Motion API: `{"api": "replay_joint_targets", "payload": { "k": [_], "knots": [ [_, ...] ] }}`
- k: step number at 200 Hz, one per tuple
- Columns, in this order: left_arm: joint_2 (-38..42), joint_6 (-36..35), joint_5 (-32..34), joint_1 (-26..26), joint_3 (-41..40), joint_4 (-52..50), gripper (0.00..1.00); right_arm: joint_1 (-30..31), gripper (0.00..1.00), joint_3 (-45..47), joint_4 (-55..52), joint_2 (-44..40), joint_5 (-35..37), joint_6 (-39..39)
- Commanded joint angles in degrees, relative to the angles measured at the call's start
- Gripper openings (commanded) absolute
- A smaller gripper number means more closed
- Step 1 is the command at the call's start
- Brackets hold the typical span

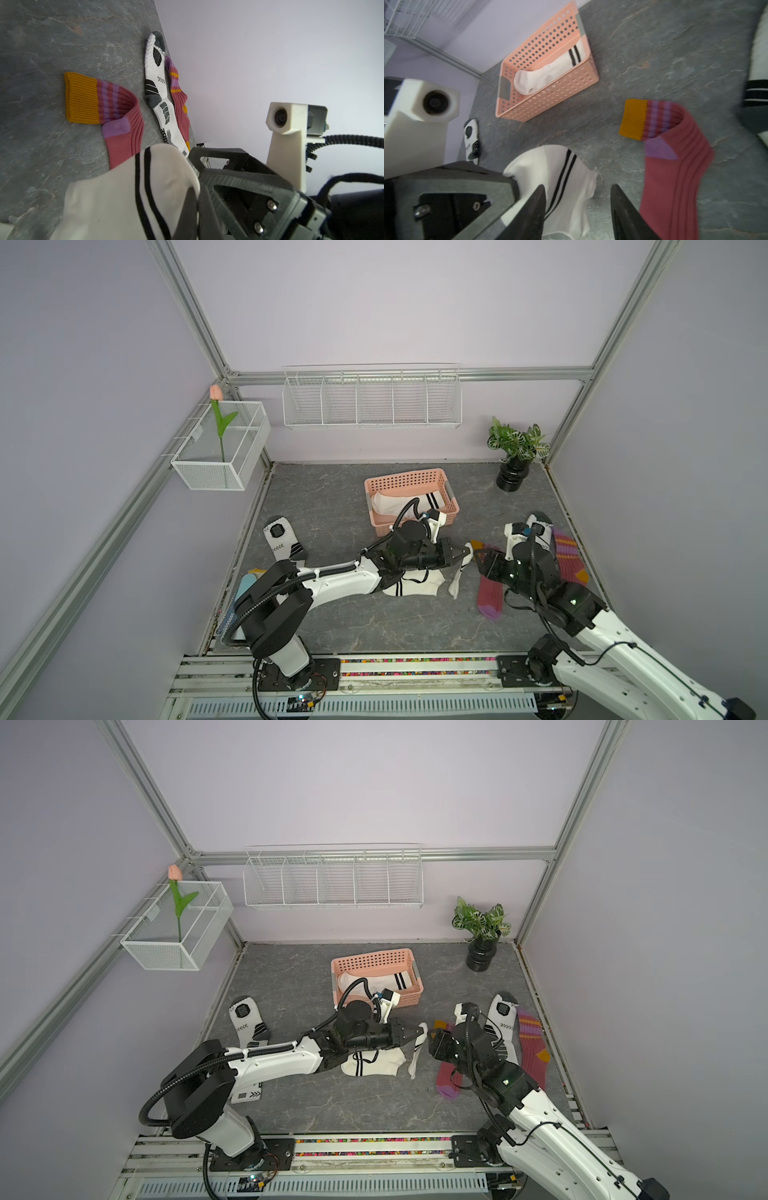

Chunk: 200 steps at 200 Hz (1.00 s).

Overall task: Place the socks together as a pair
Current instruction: Flatten out the sock at the center of the board.

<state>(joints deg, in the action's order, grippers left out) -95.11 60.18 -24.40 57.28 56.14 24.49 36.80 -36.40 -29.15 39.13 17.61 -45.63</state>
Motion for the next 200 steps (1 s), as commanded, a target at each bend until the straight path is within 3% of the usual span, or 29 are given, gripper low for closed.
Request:
{"api": "replay_joint_targets", "payload": {
  "k": [1, 33, 63, 120, 174, 200],
  "knots": [
    [-1.76, 1.29, -0.79, 1.20, 4.25, -0.11, 0.00, 0.19, 0.57, -0.84, -9.39, -2.39, 12.28, 0.64],
    [-1.08, 1.43, -0.04, 1.82, 5.84, -0.88, 0.00, 0.04, 0.57, -1.82, -11.87, -5.07, 16.60, 2.84],
    [5.77, 0.20, 8.93, 1.41, -0.89, -6.90, 0.00, 0.03, 0.57, -1.77, -10.84, -3.93, 15.79, 4.31],
    [17.73, 7.06, 25.43, -2.12, -19.75, -16.69, 0.00, 0.12, 0.57, 3.44, -2.12, 4.90, 4.55, 5.20],
    [23.95, 6.91, 31.44, -2.87, -23.16, -28.61, 0.00, 0.67, 0.58, 8.90, 7.71, 11.97, -8.37, 1.67],
    [24.04, 7.21, 31.55, -2.87, -23.96, -29.15, 0.00, 2.86, 0.59, 10.50, 12.01, 14.65, -11.11, -0.24]
  ]
}}
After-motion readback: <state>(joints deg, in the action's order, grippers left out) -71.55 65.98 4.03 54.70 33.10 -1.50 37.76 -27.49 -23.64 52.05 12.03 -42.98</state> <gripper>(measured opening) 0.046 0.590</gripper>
